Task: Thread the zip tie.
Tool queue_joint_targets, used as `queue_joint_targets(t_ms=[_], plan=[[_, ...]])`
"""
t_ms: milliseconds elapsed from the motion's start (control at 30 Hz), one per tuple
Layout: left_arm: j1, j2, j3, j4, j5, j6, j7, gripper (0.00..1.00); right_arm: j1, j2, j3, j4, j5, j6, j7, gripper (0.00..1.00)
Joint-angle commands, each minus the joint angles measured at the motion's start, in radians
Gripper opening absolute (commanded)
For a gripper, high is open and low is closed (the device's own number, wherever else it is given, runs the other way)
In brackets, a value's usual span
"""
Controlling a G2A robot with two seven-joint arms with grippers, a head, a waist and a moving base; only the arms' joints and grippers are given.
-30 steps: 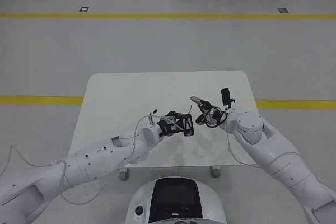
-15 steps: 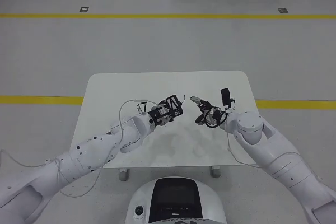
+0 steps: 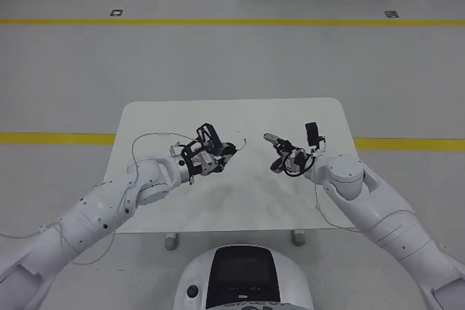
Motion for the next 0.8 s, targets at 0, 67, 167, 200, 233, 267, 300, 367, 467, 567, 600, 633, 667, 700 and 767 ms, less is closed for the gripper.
queue_joint_targets(t_ms=[0, 67, 167, 200, 233, 267, 300, 367, 467, 567, 600, 633, 667, 700, 767], plan=[[-0.012, 0.012, 0.024, 0.003, -0.048, -0.001, 0.025, 0.00, 0.000, 0.000, 0.000, 0.000, 0.000, 0.000, 0.000, 1.00], [-0.026, 0.023, 0.050, 0.009, -0.109, -0.001, 0.055, 0.00, 0.000, 0.000, 0.000, 0.000, 0.000, 0.000, 0.000, 1.00], [-0.050, 0.036, 0.106, 0.002, -0.190, -0.001, 0.088, 0.00, 0.000, 0.000, 0.000, 0.000, 0.000, 0.000, 0.000, 1.00], [-0.060, 0.040, 0.125, 0.001, -0.216, -0.001, 0.094, 0.00, 0.000, 0.000, 0.000, 0.000, 0.000, 0.000, 0.000, 1.00], [-0.073, 0.043, 0.144, -0.001, -0.235, -0.001, 0.102, 0.00, 0.000, 0.000, 0.000, 0.000, 0.000, 0.000, 0.000, 1.00], [-0.091, 0.047, 0.160, 0.006, -0.228, -0.001, 0.113, 0.00, 0.000, 0.000, 0.000, 0.000, 0.000, 0.000, 0.000, 1.00], [-0.091, 0.047, 0.160, 0.006, -0.228, -0.001, 0.113, 0.00, 0.000, 0.000, 0.000, 0.000, 0.000, 0.000, 0.000, 1.00], [-0.091, 0.047, 0.160, 0.006, -0.228, -0.001, 0.113, 0.00, 0.000, 0.000, 0.000, 0.000, 0.000, 0.000, 0.000, 1.00], [-0.091, 0.047, 0.160, 0.006, -0.228, -0.001, 0.113, 0.00, 0.000, 0.000, 0.000, 0.000, 0.000, 0.000, 0.000, 1.00], [-0.080, 0.044, 0.144, 0.024, -0.284, -0.001, 0.123, 0.00, 0.000, 0.000, 0.000, 0.000, 0.000, 0.000, 0.000, 1.00], [-0.076, 0.042, 0.137, 0.040, -0.310, -0.001, 0.123, 0.00, 0.000, 0.000, 0.000, 0.000, 0.000, 0.000, 0.000, 1.00], [-0.076, 0.040, 0.136, 0.039, -0.324, -0.001, 0.122, 0.00, 0.000, 0.000, 0.000, 0.000, 0.000, 0.000, 0.000, 1.00], [-0.075, 0.038, 0.132, 0.034, -0.348, -0.001, 0.140, 0.00, 0.000, 0.000, 0.000, 0.000, 0.000, 0.000, 0.000, 1.00], [-0.073, 0.036, 0.131, 0.033, -0.374, -0.001, 0.155, 0.00, 0.000, 0.000, 0.000, 0.000, 0.000, 0.000, 0.000, 1.00], [-0.083, 0.032, 0.135, 0.027, -0.393, -0.001, 0.165, 0.00, 0.000, 0.000, 0.000, 0.000, 0.000, 0.000, 0.000, 1.00]])
